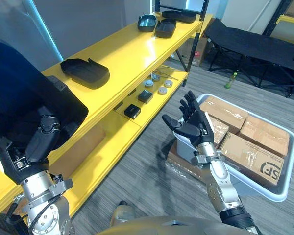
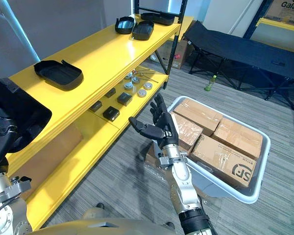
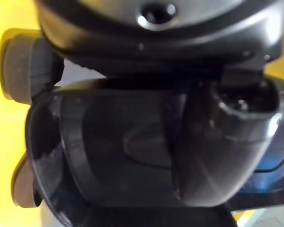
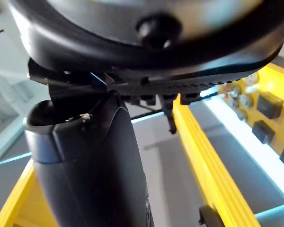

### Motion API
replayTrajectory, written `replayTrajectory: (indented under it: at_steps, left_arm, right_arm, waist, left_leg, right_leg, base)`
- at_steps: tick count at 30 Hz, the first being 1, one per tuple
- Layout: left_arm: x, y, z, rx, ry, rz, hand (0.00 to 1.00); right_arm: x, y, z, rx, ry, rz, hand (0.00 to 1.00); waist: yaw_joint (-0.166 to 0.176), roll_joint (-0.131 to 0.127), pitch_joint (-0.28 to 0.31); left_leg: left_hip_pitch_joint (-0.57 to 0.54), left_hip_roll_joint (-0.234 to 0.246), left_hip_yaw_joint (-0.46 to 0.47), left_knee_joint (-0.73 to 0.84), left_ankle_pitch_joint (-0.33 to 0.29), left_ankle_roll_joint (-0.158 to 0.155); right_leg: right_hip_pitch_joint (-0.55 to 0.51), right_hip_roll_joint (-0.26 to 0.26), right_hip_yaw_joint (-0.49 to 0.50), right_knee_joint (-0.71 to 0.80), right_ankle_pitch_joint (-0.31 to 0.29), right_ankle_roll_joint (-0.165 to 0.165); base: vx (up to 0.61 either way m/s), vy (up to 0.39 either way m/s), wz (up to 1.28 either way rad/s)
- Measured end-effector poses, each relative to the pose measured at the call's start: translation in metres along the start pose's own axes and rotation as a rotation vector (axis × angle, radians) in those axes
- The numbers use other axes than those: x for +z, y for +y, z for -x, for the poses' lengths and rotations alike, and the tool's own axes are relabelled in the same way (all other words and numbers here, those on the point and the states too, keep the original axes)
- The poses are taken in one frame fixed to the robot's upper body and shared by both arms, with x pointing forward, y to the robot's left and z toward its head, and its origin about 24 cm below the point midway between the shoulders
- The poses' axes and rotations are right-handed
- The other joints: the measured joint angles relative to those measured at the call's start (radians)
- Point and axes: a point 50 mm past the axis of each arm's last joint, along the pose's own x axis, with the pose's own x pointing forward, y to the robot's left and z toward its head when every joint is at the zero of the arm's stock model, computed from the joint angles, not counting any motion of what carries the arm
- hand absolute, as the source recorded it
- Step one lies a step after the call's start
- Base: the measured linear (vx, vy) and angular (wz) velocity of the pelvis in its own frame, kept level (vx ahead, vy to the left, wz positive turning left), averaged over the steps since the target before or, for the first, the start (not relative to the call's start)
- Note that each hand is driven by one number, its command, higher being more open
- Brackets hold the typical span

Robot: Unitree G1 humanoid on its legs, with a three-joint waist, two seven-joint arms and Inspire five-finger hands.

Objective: Walk over and take three plastic housings, then place them on the shelf

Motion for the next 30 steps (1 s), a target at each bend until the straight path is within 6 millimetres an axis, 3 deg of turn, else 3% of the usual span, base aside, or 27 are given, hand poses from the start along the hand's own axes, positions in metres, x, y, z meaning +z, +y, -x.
replayTrajectory:
  at_steps: [2, 3, 5, 10, 12, 15, 19, 22, 30]
  left_arm:
    - [0.001, -0.005, -0.003, -0.041, -0.019, 0.009, 0.00]
    - [0.001, -0.006, -0.004, -0.050, -0.024, 0.014, 0.00]
    - [0.002, -0.007, -0.005, -0.070, -0.034, 0.032, 0.00]
    - [0.004, -0.010, -0.008, -0.131, -0.049, 0.063, 0.00]
    - [0.005, -0.019, -0.014, -0.217, -0.067, 0.117, 0.00]
    - [0.004, -0.036, -0.019, -0.313, -0.080, 0.186, 0.00]
    - [-0.002, -0.050, -0.019, -0.355, -0.065, 0.234, 0.00]
    - [-0.007, -0.052, -0.018, -0.332, -0.035, 0.243, 0.00]
    - [-0.018, -0.051, -0.010, -0.262, 0.032, 0.253, 0.00]
  right_arm:
    - [0.002, -0.009, 0.003, -0.041, -0.006, 0.006, 1.00]
    - [0.003, -0.011, 0.003, -0.051, -0.011, 0.013, 1.00]
    - [0.005, -0.015, 0.003, -0.068, -0.023, 0.032, 1.00]
    - [0.015, -0.008, 0.001, -0.065, -0.084, 0.004, 1.00]
    - [0.021, -0.003, 0.001, -0.071, -0.134, -0.010, 1.00]
    - [0.022, -0.003, 0.006, -0.085, -0.141, 0.014, 1.00]
    - [0.018, -0.008, 0.013, -0.085, -0.113, 0.037, 1.00]
    - [0.019, -0.007, 0.013, -0.031, -0.115, 0.007, 1.00]
    - [0.011, 0.002, 0.018, 0.054, -0.064, -0.013, 1.00]
  waist:
    - [-0.007, -0.003, 0.010]
    - [-0.008, -0.002, 0.014]
    - [0.003, 0.009, 0.020]
    - [0.011, 0.010, 0.035]
    - [-0.016, -0.013, 0.038]
    - [-0.040, -0.031, 0.041]
    - [-0.040, -0.029, 0.041]
    - [-0.040, -0.027, 0.043]
    - [-0.064, 0.003, 0.070]
  left_leg:
    - [-0.016, -0.002, 0.078, 0.000, 0.034, 0.040]
    - [-0.016, -0.002, 0.101, -0.013, 0.048, 0.042]
    - [-0.001, -0.012, 0.095, -0.094, 0.103, 0.029]
    - [0.002, -0.040, 0.062, -0.139, 0.129, 0.020]
    - [-0.013, -0.079, 0.003, -0.139, 0.136, 0.027]
    - [-0.017, -0.123, -0.065, -0.156, 0.157, 0.027]
    - [-0.021, -0.130, -0.086, -0.197, 0.199, 0.027]
    - [-0.026, -0.112, -0.083, -0.197, 0.204, 0.020]
    - [-0.021, -0.088, -0.055, -0.188, 0.199, 0.029]
  right_leg:
    - [0.018, -0.015, -0.062, 0.018, -0.019, 0.003]
    - [0.024, -0.018, -0.082, 0.023, -0.024, 0.004]
    - [0.028, -0.022, -0.116, 0.032, -0.035, 0.011]
    - [0.015, -0.059, -0.124, 0.122, -0.099, 0.019]
    - [-0.037, -0.063, 0.025, 0.247, -0.217, -0.003]
    - [-0.052, -0.060, 0.171, 0.315, -0.288, -0.035]
    - [-0.044, -0.051, 0.173, 0.302, -0.293, -0.018]
    - [-0.028, -0.027, 0.173, 0.255, -0.273, 0.015]
    - [-0.020, -0.006, 0.178, 0.245, -0.272, 0.001]
  base:
    - [0.00, 0.013, 0.92]
    - [0.00, 0.004, 0.91]
    - [-0.01, -0.008, 0.58]
    - [0.01, 0.025, 0.33]
    - [0.00, 0.006, 0.78]
    - [0.01, -0.054, 0.83]
    - [0.00, -0.050, 0.47]
    - [-0.03, -0.052, -0.01]
    - [-0.07, -0.009, -0.03]
